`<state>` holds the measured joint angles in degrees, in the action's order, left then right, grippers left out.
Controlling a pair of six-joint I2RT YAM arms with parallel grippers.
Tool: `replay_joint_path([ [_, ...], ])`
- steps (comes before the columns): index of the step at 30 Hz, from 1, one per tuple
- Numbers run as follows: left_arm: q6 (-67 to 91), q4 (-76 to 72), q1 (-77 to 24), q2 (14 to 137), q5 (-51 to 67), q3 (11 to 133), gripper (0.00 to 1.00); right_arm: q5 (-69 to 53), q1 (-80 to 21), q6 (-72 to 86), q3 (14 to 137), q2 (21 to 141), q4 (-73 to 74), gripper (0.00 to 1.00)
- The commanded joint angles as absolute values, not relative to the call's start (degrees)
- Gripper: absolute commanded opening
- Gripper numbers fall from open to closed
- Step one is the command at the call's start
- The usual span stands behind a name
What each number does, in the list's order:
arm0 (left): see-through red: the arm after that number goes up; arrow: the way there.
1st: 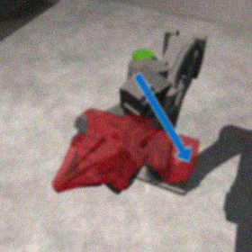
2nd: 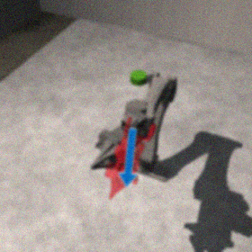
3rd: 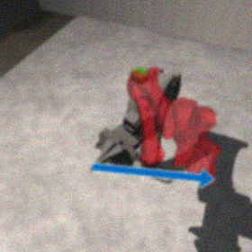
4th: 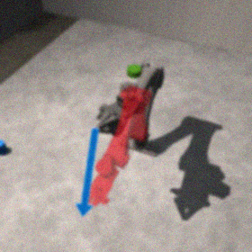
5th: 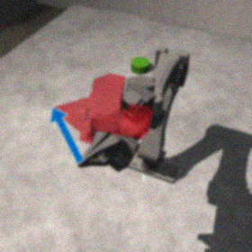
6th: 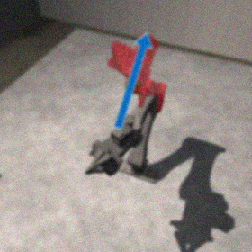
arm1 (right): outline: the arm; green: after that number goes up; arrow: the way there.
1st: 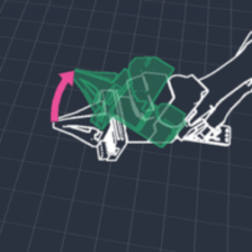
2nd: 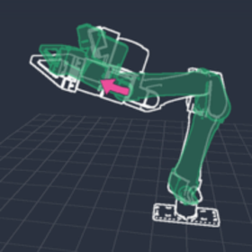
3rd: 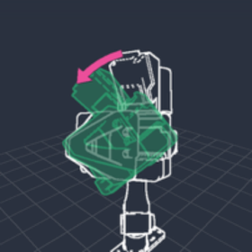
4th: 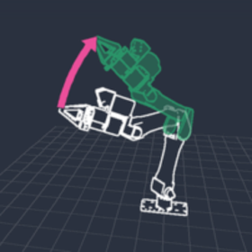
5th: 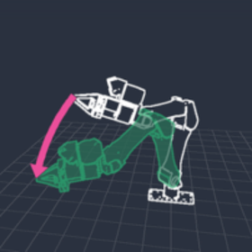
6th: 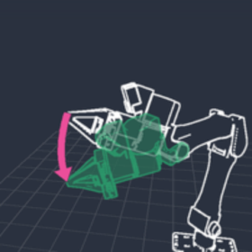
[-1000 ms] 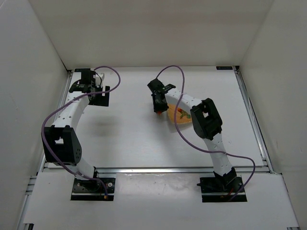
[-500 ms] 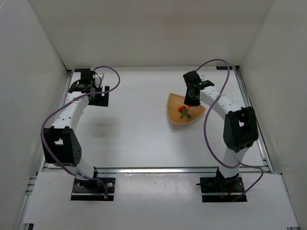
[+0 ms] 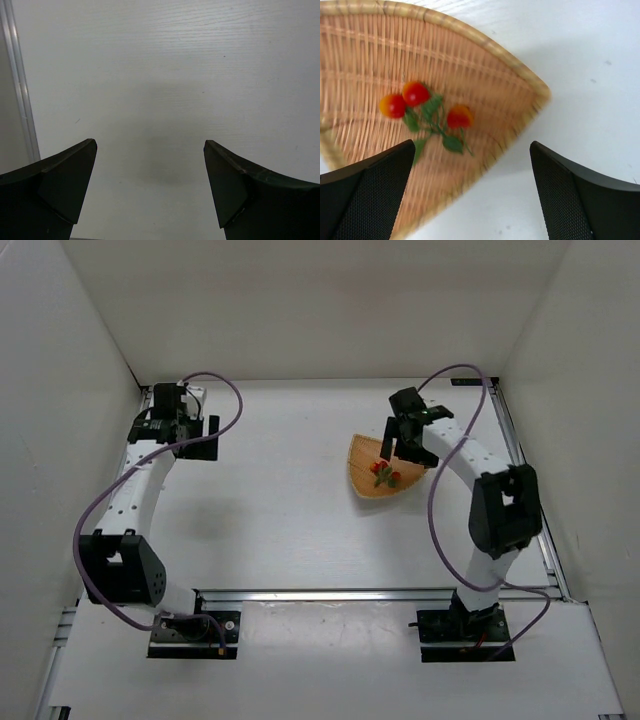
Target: Place and organize the fake fruits in the fruit bowl
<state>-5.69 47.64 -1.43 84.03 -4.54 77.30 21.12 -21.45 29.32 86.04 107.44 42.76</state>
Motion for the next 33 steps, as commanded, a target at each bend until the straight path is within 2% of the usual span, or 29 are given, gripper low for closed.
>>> replay_joint_path([
  [1, -6.6, 47.7, 1.2, 78.4, -5.6, 80.3, 1.0, 24.8, -20.1, 31.2, 81.9, 94.3, 45.4, 1.0],
  [3, -7.2, 47.7, 2.5, 77.3, -6.3, 80.3, 1.0, 24.1, -18.5, 31.9, 78.6, 85.9, 45.4, 1.0],
  [7, -7.2, 48.2, 7.0, 74.4, -9.0, 78.3, 1.0, 15.0, -7.6, 31.9, 67.2, 70.4, 45.4, 1.0],
  [12, -7.2, 50.4, 11.6, 70.0, -8.4, 74.2, 1.0, 8.1, 2.4, 31.5, 52.3, 57.7, 45.9, 1.0],
  [15, -7.2, 51.7, 13.1, 66.3, -8.3, 71.0, 1.0, 2.8, 9.4, 32.6, 50.6, 50.8, 45.9, 1.0],
  [23, -6.7, 54.2, 14.4, 58.5, -5.7, 67.6, 1.0, 1.8, 11.3, 32.6, 52.9, 50.2, 50.8, 1.0],
  [33, -6.2, 55.9, 14.4, 57.9, -3.3, 68.6, 1.0, 3.1, 11.3, 31.6, 53.4, 48.4, 51.3, 1.0],
])
